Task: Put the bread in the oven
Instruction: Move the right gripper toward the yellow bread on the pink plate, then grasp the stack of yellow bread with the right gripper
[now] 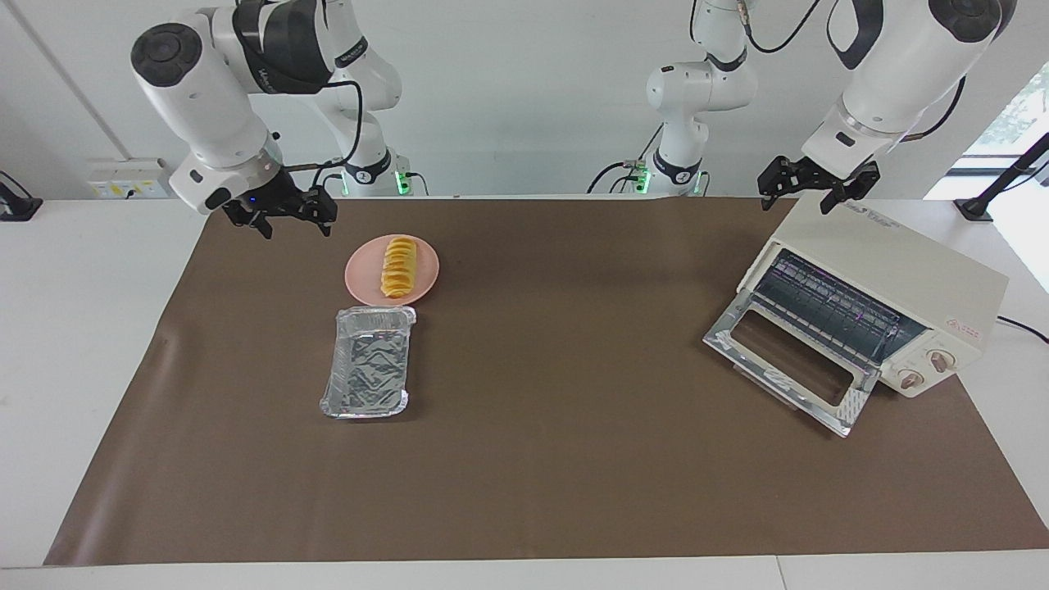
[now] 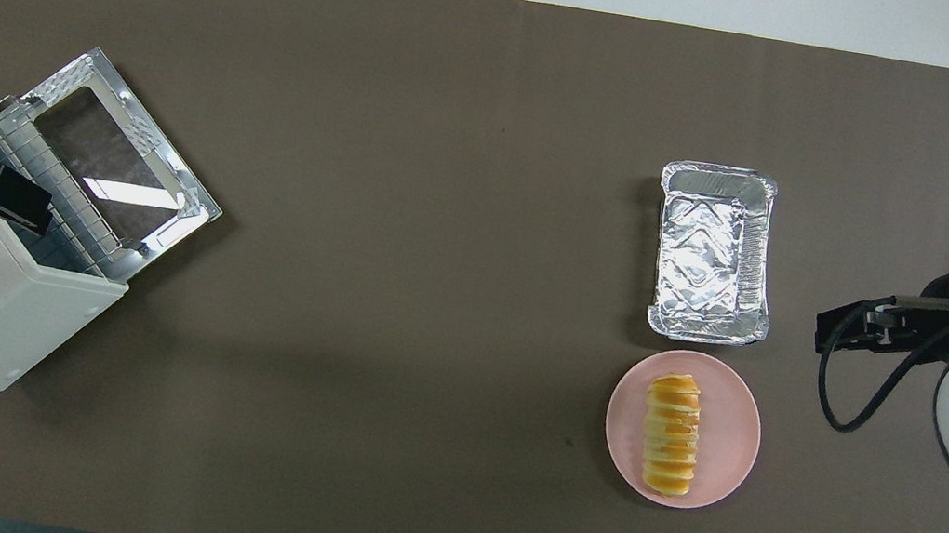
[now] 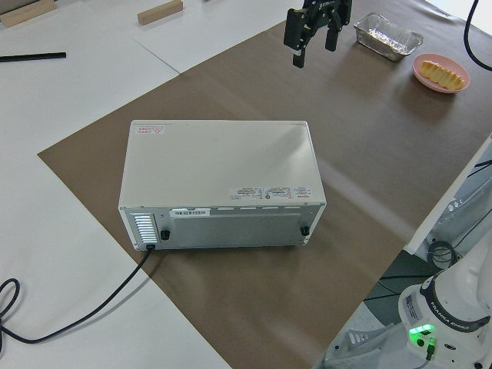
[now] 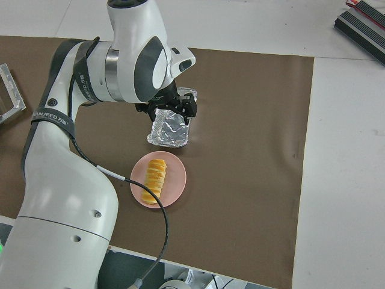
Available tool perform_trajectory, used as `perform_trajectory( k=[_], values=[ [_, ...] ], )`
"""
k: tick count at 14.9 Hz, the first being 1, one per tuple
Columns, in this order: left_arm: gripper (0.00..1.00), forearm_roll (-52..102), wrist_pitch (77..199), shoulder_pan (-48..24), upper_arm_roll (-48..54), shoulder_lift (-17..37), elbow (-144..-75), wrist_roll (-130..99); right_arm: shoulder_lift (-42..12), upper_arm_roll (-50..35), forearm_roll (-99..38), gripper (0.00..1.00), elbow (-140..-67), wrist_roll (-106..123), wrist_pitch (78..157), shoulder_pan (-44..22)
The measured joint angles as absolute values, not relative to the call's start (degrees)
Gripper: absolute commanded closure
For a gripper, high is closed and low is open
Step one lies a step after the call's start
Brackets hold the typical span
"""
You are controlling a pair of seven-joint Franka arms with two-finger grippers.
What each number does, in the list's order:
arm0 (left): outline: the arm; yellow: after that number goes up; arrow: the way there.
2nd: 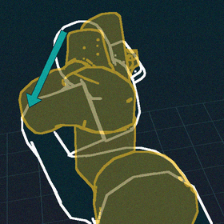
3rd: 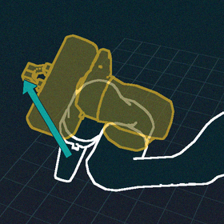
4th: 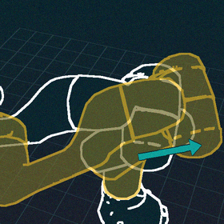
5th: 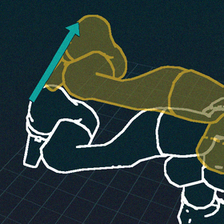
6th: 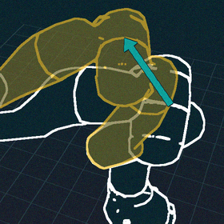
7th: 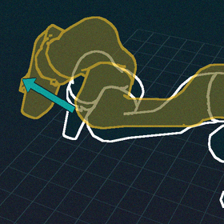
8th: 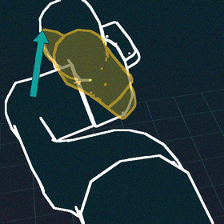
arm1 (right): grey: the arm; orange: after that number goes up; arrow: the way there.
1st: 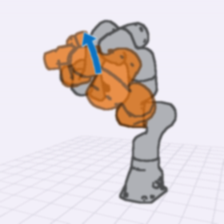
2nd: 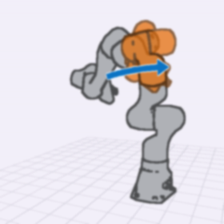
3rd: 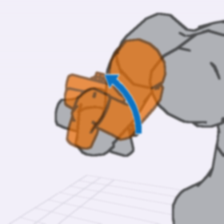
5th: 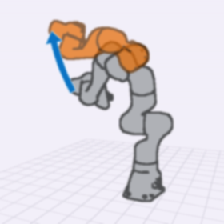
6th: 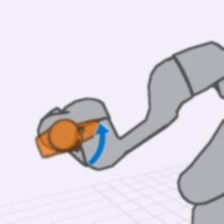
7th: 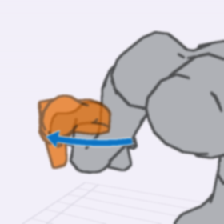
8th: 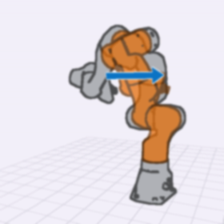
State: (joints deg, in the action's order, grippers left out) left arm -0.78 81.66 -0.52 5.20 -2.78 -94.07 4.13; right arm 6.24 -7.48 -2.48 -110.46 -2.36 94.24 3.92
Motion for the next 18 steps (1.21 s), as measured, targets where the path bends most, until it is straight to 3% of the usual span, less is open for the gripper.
perform_trajectory(
  k=[4, 8, 13, 18],
  values=[
    [0.0, -0.8, 81.7, -0.5, 5.2, -2.8, -94.1, 4.1, 11.5, -7.8, -4.9, 0.0, -125.4, -8.8, 103.0, -2.2],
    [0.0, -0.8, 81.7, -0.5, 5.2, -2.8, -94.1, 4.1, 13.1, -7.8, -7.1, 0.0, -135.9, -9.3, 112.3, -3.6],
    [0.0, -0.8, 81.7, -0.5, 5.2, -2.8, -94.1, 4.1, 13.0, -7.8, -9.2, 0.01, -143.8, -9.3, 122.9, -4.1],
    [0.0, -0.8, 81.7, -0.5, 5.2, -2.8, -94.1, 4.1, 10.3, -7.8, -13.4, 0.11, -147.5, -12.4, 130.9, -7.6]
  ],
)
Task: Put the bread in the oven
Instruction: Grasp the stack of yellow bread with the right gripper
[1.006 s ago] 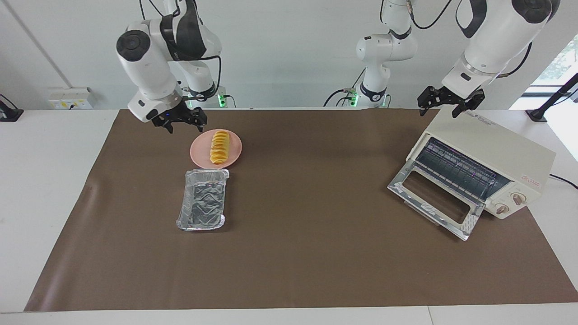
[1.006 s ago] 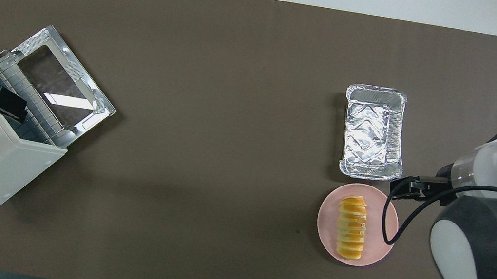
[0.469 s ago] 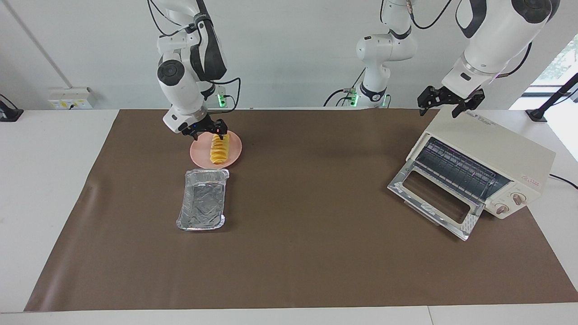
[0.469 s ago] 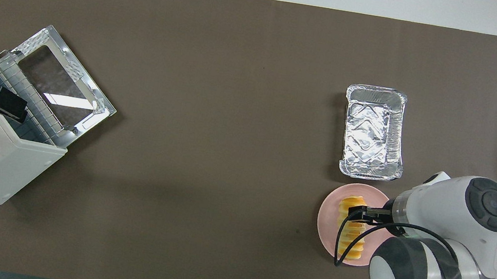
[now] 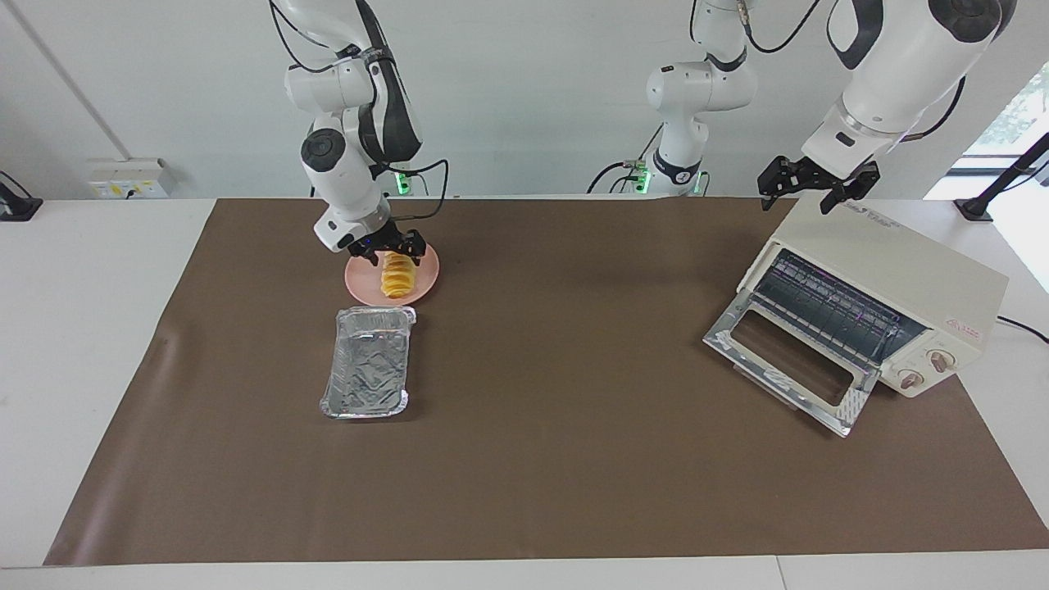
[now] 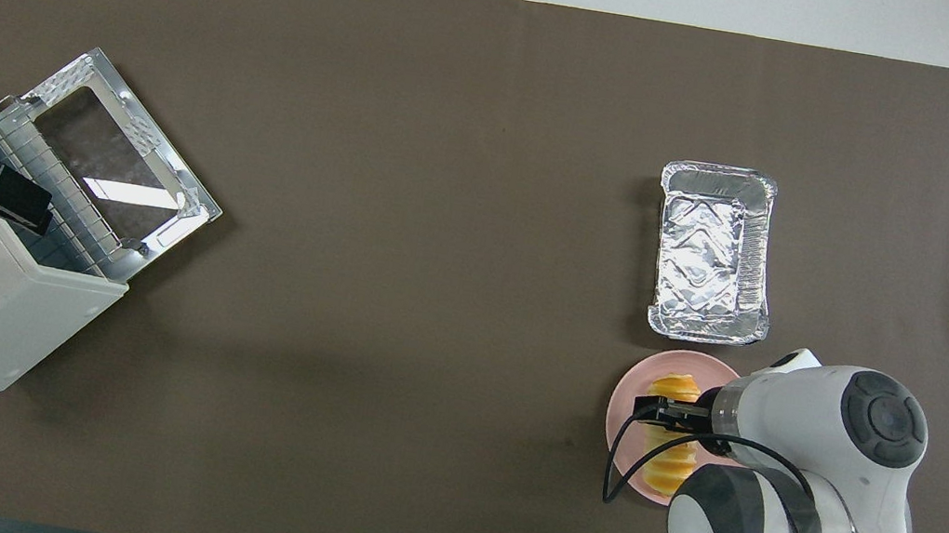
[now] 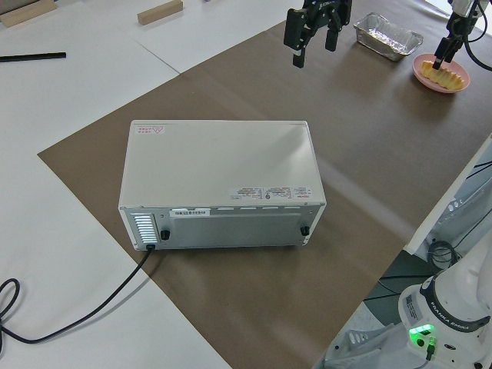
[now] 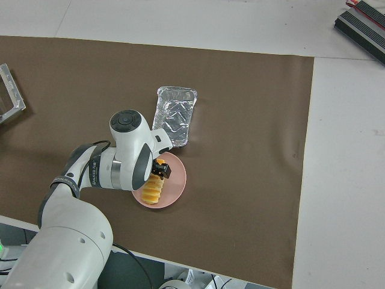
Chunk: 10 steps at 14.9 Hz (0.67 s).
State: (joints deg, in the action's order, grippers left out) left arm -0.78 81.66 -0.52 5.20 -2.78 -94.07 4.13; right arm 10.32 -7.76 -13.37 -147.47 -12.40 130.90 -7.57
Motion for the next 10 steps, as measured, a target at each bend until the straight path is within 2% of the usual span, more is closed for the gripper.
perform_trajectory(
  k=[1, 2, 3, 5, 7, 10],
  values=[
    [0.0, -0.8, 81.7, -0.5, 5.2, -2.8, -94.1, 4.1, 9.8, -7.8, -13.4, 0.13, -148.3, -13.4, 132.5, -8.4],
    [0.0, -0.8, 81.7, -0.5, 5.2, -2.8, -94.1, 4.1, 9.6, -7.8, -13.4, 0.18, -149.1, -13.8, 133.8, -8.9],
    [0.0, -0.8, 81.7, -0.5, 5.2, -2.8, -94.1, 4.1, 9.6, -7.8, -13.4, 0.31, -149.4, -13.8, 134.2, -8.9],
    [0.0, -0.8, 81.7, -0.5, 5.2, -2.8, -94.1, 4.1, 9.6, -7.6, -13.4, 0.63, -149.5, -13.8, 134.2, -8.9],
    [0.0, -0.8, 81.7, -0.5, 5.2, -2.8, -94.1, 4.1, 9.7, -7.5, -13.4, 1.0, -149.5, -13.8, 134.2, -8.8],
    [0.0, -0.8, 81.7, -0.5, 5.2, -2.8, -94.1, 4.1, 9.7, -7.5, -13.4, 1.0, -149.5, -13.8, 134.2, -8.7]
  ],
)
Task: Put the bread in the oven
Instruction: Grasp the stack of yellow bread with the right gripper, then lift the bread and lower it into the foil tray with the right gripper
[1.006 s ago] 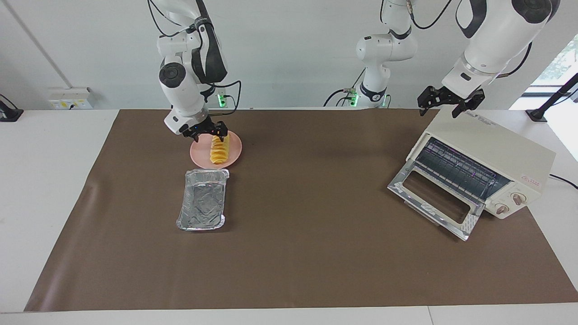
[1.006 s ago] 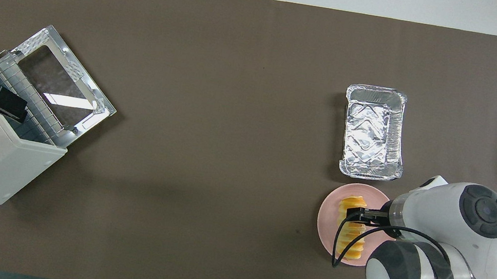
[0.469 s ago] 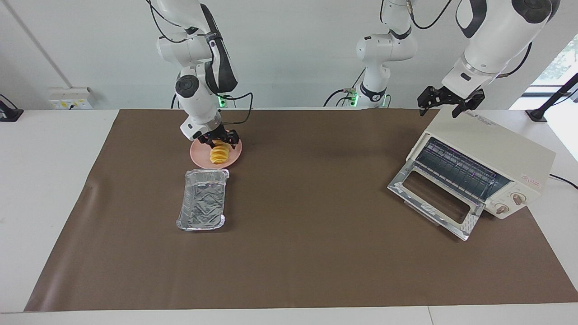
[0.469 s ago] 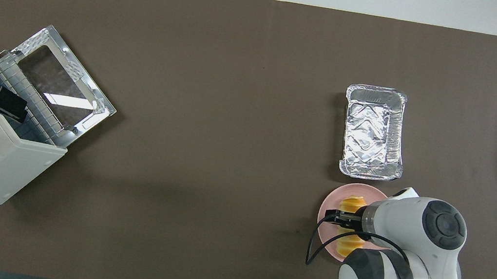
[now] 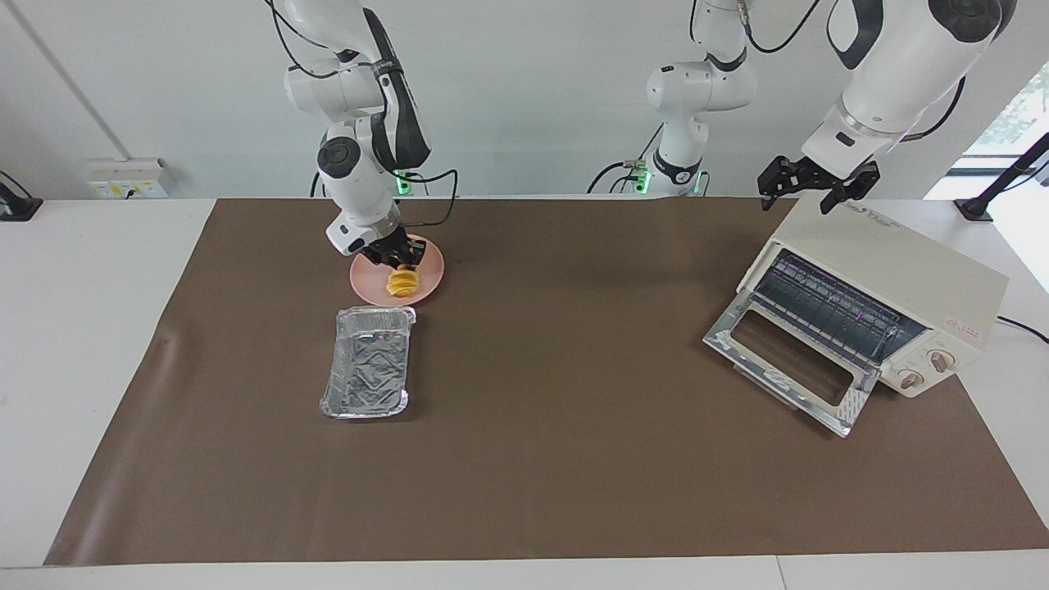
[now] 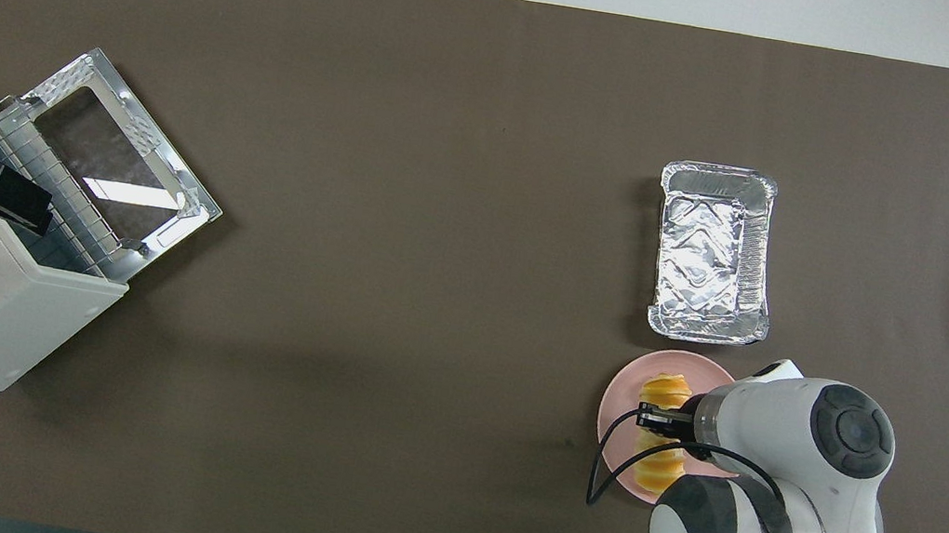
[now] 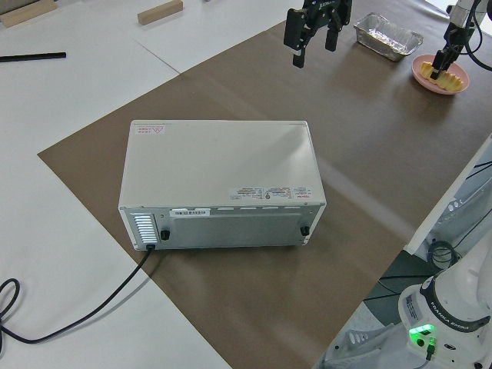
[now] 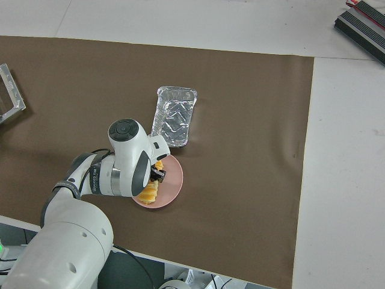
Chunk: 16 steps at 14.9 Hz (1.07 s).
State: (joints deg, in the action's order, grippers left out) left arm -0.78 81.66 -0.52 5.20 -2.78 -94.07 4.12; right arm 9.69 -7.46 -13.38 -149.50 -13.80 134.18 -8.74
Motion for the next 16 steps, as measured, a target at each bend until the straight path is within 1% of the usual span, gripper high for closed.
perform_trajectory(
  k=[2, 4, 6, 9, 12, 14, 16],
  values=[
    [0.0, -0.8, 81.7, -0.5, 5.2, -2.8, -94.1, 4.1, 9.9, -7.4, -13.4, 1.0, -149.2, -13.8, 133.4, -8.7],
    [0.0, -0.8, 81.7, -0.5, 5.2, -2.8, -94.1, 4.1, 10.4, -7.3, -13.4, 1.0, -146.9, -13.8, 129.2, -8.6],
    [0.0, -0.8, 81.7, -0.5, 5.2, -2.8, -94.1, 4.1, 11.2, -7.0, -13.4, 1.0, -141.9, -13.8, 123.0, -7.5],
    [0.0, -0.8, 81.7, -0.5, 5.2, -2.8, -94.1, 4.1, 10.9, -6.9, -13.3, 1.0, -131.7, -10.9, 114.8, -3.1],
    [0.0, -0.8, 81.7, -0.5, 5.2, -2.8, -94.1, 4.1, 6.8, -6.7, -12.2, 1.0, -123.2, -5.6, 113.1, 1.1],
    [0.0, -0.8, 81.7, -0.5, 5.2, -2.8, -94.1, 4.1, 1.9, -6.6, -11.5, 1.0, -118.3, -4.8, 114.2, 1.6],
    [0.0, -0.8, 81.7, -0.5, 5.2, -2.8, -94.1, 4.1, -3.7, -6.8, -10.6, 1.0, -113.9, -4.7, 117.1, 1.0]
  ],
)
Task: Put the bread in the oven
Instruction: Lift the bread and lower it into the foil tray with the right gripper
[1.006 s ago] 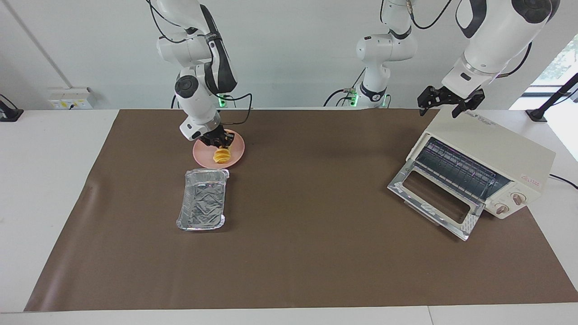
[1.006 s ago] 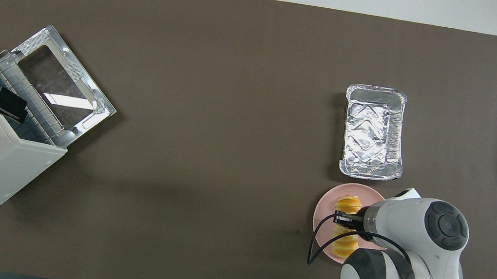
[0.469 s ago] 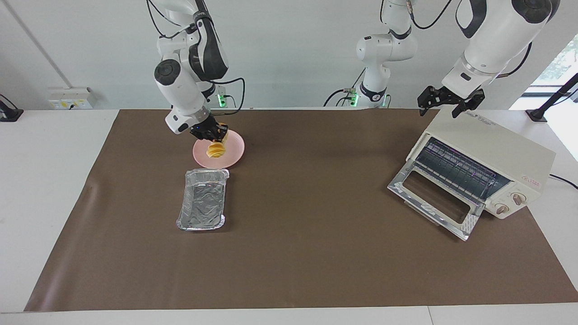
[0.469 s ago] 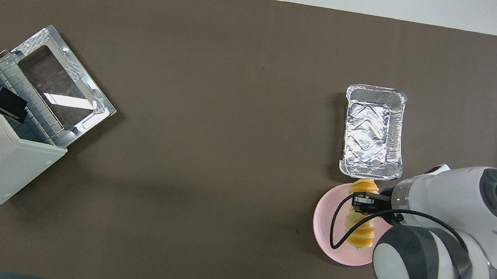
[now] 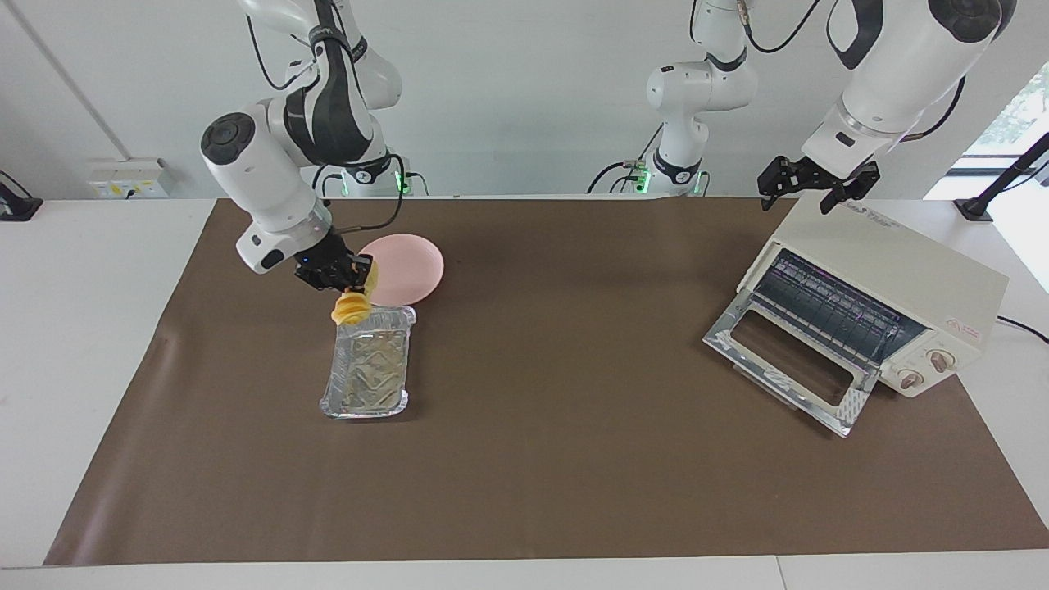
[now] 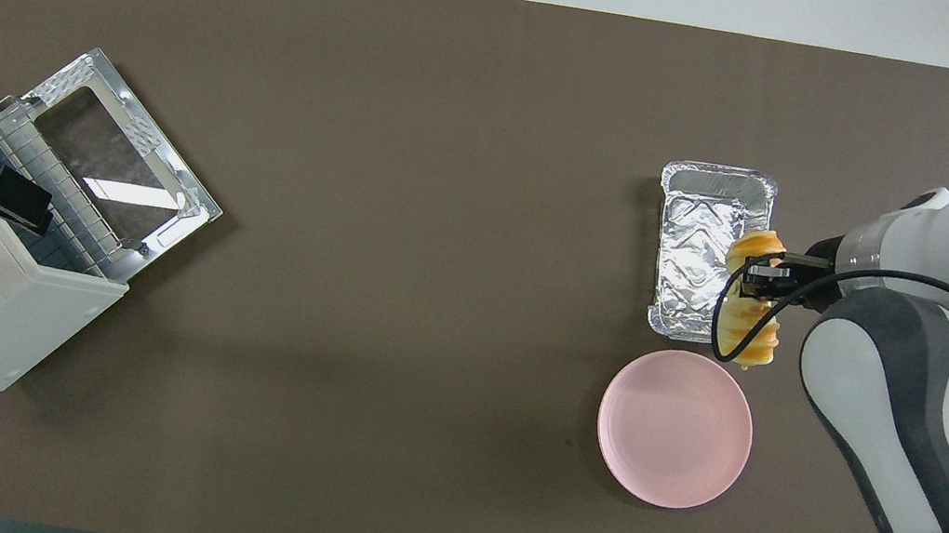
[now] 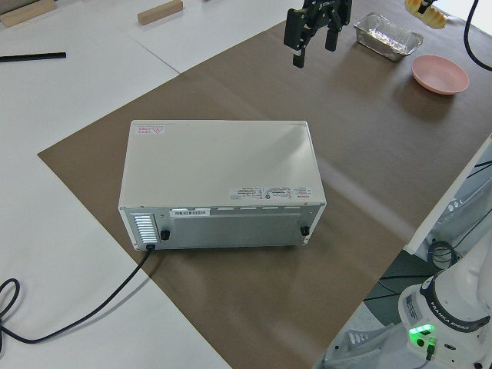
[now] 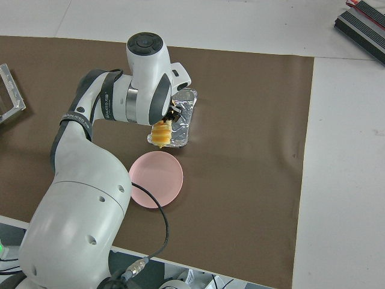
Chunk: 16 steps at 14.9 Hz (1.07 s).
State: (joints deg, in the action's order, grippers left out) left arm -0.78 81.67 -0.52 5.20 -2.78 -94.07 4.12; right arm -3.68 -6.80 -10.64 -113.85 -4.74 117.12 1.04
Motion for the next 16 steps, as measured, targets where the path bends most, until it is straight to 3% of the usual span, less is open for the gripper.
perform_trajectory(
  k=[3, 7, 12, 13, 14, 16],
  values=[
    [0.0, -0.8, 81.7, -0.5, 5.2, -2.8, -94.1, 4.1, -10.5, -7.0, -9.7, 1.0, -108.2, -4.7, 120.5, -1.2],
    [0.0, -0.8, 81.7, -0.5, 5.2, -2.8, -94.1, 4.1, -16.7, -6.9, -8.9, 1.0, -106.9, -4.7, 124.9, -1.7],
    [0.0, -0.8, 81.7, -0.5, 5.2, -2.8, -94.1, 4.1, -19.0, -6.9, -8.6, 1.0, -107.6, -4.7, 125.1, -1.7],
    [0.0, -0.8, 81.7, -0.5, 5.2, -2.8, -94.1, 4.1, -19.0, -6.9, -8.6, 0.63, -107.7, -4.7, 125.2, -1.7],
    [0.0, -0.8, 81.7, -0.5, 5.2, -2.8, -94.1, 4.1, -19.1, -6.9, -8.6, 0.32, -108.0, -4.7, 126.1, -1.7],
    [0.0, -0.8, 81.7, -0.5, 5.2, -2.8, -94.1, 4.1, -19.5, -6.9, -8.6, 0.0, -108.9, -4.7, 128.6, -1.7]
  ],
)
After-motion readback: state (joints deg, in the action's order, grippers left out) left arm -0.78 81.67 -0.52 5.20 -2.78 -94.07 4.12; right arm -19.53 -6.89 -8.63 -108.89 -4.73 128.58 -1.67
